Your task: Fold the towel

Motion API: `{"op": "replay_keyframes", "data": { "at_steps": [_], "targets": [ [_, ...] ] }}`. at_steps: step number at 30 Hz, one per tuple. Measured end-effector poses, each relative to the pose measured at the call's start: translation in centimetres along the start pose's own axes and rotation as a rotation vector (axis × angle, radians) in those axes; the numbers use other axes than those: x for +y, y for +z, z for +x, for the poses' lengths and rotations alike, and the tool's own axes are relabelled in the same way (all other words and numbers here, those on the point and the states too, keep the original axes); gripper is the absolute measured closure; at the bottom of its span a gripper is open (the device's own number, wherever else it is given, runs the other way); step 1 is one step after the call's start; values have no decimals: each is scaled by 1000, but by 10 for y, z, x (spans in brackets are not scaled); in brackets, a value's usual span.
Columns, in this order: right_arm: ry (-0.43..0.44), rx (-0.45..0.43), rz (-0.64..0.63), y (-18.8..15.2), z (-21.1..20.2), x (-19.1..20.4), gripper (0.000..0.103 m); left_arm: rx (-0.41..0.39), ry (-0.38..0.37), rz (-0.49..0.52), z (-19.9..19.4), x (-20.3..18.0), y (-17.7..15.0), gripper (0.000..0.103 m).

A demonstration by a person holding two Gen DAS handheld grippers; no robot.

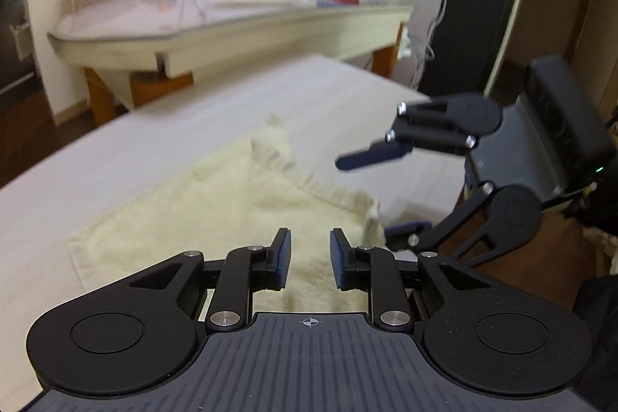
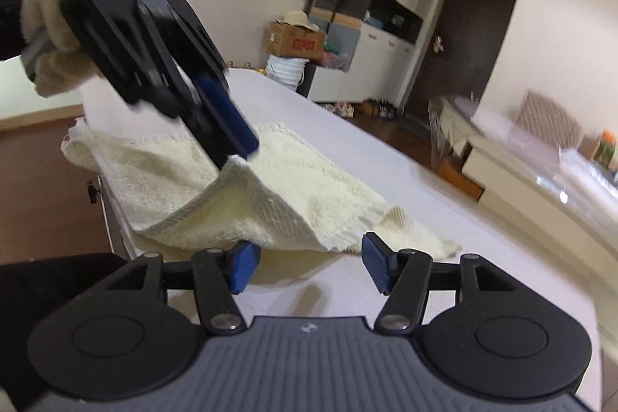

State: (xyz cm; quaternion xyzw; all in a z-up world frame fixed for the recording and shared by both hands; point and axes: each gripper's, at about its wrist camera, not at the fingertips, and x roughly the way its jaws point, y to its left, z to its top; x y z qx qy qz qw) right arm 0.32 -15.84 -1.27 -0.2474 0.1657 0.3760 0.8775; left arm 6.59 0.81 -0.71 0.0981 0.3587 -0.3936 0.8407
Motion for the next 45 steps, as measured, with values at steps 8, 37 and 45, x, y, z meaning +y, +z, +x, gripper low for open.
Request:
{"op": "replay_keyframes", "data": {
  "at_steps": [8, 37, 45],
  "targets": [
    [12, -13, -46, -9, -11, 14, 42, -28, 50, -31, -4, 9, -4, 74],
    [-18, 19, -231, 3, -20, 45, 99, -57, 258, -81, -101, 37, -63, 68],
    [-28, 67, -83, 15, -36, 23, 99, -19, 296, 151, -114, -19, -105, 53]
  ]
}}
